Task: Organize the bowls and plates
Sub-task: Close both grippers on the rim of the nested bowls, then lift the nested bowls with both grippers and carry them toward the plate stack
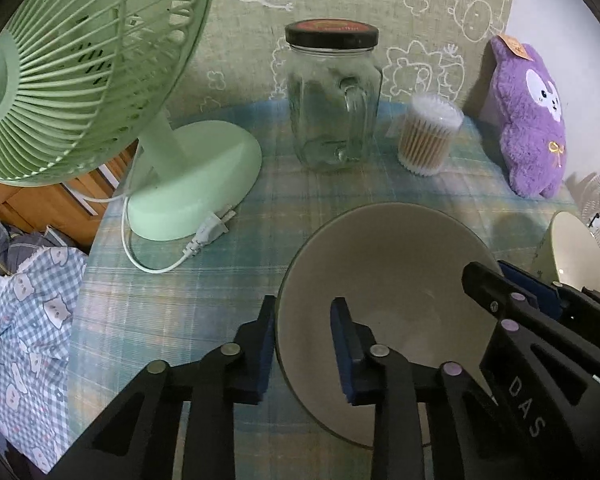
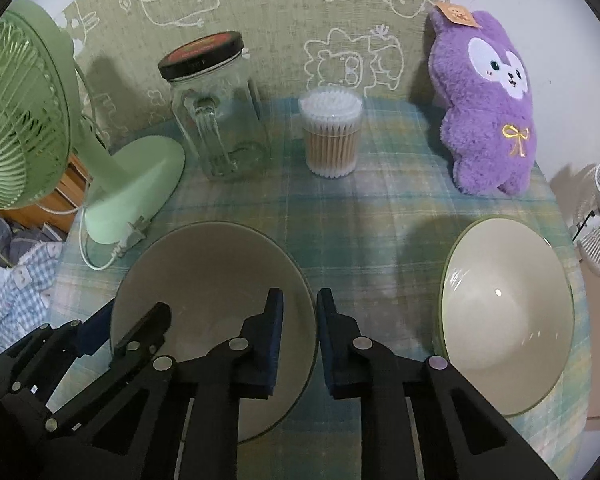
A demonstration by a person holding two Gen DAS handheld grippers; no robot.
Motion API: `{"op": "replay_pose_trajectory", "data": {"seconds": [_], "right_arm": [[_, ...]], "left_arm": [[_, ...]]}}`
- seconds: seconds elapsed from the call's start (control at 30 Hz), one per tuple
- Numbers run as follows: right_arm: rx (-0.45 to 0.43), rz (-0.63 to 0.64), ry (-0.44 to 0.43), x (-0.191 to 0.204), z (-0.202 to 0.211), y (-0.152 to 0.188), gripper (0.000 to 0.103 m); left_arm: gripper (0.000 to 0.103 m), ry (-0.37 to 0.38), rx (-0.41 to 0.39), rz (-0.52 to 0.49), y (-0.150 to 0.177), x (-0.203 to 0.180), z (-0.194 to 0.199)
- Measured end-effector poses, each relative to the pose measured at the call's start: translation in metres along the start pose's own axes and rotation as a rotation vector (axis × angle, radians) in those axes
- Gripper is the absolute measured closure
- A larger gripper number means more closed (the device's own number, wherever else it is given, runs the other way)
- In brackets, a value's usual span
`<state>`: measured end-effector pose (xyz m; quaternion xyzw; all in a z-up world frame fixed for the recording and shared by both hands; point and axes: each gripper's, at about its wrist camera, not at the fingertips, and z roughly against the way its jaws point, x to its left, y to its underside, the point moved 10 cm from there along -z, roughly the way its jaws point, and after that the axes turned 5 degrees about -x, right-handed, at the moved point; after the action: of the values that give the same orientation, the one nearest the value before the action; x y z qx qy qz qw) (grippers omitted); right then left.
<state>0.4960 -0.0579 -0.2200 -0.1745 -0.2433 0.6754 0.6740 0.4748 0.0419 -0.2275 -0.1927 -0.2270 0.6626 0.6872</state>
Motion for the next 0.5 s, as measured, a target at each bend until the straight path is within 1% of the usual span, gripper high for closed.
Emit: {"op": "replay_pose_trajectory", "data": {"seconds": [0.1,0.17,0.27,0.5], "right_arm": [[0.000,0.005,0.009,-0.0014,-0.0023,0.0000,0.087],[0.008,0.007,0.010,-0.0018,-0.0045,0.0007,0.088],[0.005,0.012,0.018,-0.0018,-0.0048,0.0004,0.088],[0.017,0.012,0.039,-0.0028,-0.0016,0.0036,0.087]], "left_arm": [[0.083,-0.017,-0.004,-0.010,-0.0011,0.0010,-0.0008],[0.083,-0.028,-0.008,-0.024,-0.0022,0.0014,-0.0034],[0.083,-0.046,-0.008,-0.033,-0.0035,0.0022,-0.0061],[0.086,-0.056,-0.007,-0.035,0.0011,0.0003,-0.0020]]}}
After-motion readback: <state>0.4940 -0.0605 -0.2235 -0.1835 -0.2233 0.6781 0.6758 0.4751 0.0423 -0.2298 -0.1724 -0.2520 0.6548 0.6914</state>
